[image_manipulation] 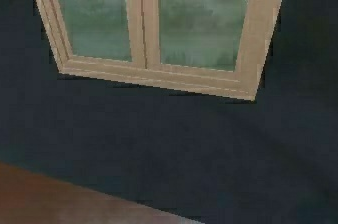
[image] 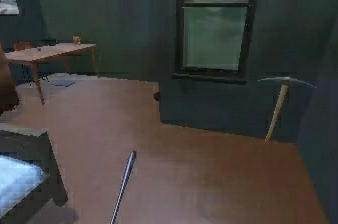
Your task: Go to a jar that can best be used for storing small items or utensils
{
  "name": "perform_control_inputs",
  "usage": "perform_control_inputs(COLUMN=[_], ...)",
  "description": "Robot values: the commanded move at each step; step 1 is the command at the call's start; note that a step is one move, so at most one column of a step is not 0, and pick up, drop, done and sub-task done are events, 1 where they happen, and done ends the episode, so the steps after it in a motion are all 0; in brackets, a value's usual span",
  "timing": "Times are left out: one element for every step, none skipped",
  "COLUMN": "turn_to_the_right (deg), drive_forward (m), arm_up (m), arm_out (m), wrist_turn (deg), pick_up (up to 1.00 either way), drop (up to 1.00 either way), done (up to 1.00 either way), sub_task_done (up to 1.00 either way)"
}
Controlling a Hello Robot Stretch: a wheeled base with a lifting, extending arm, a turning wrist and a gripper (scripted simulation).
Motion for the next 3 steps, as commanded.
perform_control_inputs(turn_to_the_right=[0.0,6.0,0.0], drive_forward=[1.0,0.0,0.3], arm_up=[0.0,0.0,0.0], arm_out=[0.0,0.0,0.0], wrist_turn=[0.0,0.0,0.0], pick_up=[0.0,0.0,0.0], drop=[0.0,0.0,0.0], done=[0.0,0.0,0.0], sub_task_done=[0.0,0.0,0.0])
